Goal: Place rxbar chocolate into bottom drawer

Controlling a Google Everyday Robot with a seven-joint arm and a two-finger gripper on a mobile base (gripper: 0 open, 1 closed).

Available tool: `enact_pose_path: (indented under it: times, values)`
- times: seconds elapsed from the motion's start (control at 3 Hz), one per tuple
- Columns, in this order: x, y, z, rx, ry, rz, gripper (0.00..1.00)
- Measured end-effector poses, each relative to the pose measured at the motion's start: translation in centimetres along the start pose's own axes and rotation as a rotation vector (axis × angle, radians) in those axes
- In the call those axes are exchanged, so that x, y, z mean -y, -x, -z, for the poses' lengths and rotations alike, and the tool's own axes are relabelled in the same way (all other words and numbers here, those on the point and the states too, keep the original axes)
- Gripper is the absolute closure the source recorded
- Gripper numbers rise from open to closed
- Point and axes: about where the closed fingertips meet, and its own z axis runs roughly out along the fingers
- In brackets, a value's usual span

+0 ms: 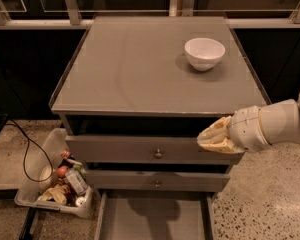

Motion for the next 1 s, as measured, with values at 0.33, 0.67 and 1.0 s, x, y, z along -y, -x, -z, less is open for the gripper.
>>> enact_pose_path:
  times: [0.33, 0.67, 1.0]
  values:
    - [0.0, 0.0, 0.0, 0.0, 0.0, 0.0, 0.58]
    - [0.0, 0.0, 0.0, 0.0, 0.0, 0.0, 0.34]
    - [0.0, 0.0, 0.0, 0.0, 0.0, 0.0, 0.12]
